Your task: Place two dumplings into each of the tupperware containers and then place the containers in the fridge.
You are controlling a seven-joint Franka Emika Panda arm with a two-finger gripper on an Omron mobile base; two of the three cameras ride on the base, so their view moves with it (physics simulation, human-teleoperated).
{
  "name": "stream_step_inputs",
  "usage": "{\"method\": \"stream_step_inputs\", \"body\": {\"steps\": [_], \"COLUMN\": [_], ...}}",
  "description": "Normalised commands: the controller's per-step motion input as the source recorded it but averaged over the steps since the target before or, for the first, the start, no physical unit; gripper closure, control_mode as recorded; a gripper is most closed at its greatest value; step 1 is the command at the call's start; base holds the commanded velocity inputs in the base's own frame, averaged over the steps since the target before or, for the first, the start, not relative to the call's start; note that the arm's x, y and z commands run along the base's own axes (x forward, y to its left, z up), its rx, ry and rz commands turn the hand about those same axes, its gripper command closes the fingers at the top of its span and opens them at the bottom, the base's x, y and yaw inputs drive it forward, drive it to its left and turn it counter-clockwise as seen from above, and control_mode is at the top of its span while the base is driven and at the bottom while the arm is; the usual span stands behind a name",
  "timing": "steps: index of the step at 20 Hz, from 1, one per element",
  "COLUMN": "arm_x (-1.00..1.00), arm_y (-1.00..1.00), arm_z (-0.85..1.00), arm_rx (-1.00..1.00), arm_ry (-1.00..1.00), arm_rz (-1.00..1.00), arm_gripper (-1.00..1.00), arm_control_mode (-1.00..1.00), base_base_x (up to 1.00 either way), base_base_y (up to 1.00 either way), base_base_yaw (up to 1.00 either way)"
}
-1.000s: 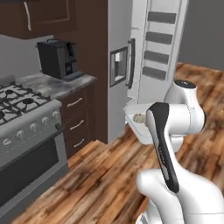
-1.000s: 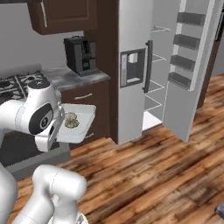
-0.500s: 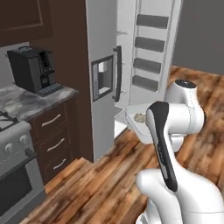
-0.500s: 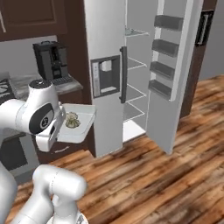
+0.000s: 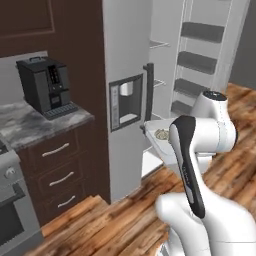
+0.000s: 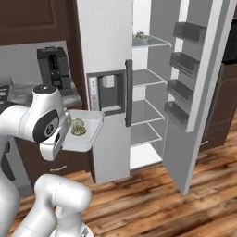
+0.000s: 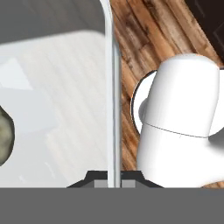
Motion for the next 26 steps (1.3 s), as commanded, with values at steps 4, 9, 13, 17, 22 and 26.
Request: {"method": "stream_step_inputs", "body": {"steps": [4,9,13,17,22,26], "arm_x": [0.0,0.0,0.0,0.0,0.0,0.0], "arm_y": [0.0,0.0,0.0,0.0,0.0,0.0], "arm_z": [0.0,0.0,0.0,0.0,0.0,0.0], "arm_rx": [0.0,0.0,0.0,0.0,0.0,0.0], "arm_ry": [0.0,0.0,0.0,0.0,0.0,0.0], "arm_rz": [0.0,0.0,0.0,0.0,0.0,0.0], "arm_gripper": [1.0,1.0,1.0,1.0,1.0,1.0], "arm_control_mode": [1.0,1.0,1.0,1.0,1.0,1.0], "base_base_x": [0.9,0.7,0.48,0.65,0.88,0.79], "base_base_y": [-0.92,-0.88,-0.77,-0.69,-0.63,-0.13], "base_base_yaw": [0.39,0.37,0.34,0.32,0.27,0.16]}}
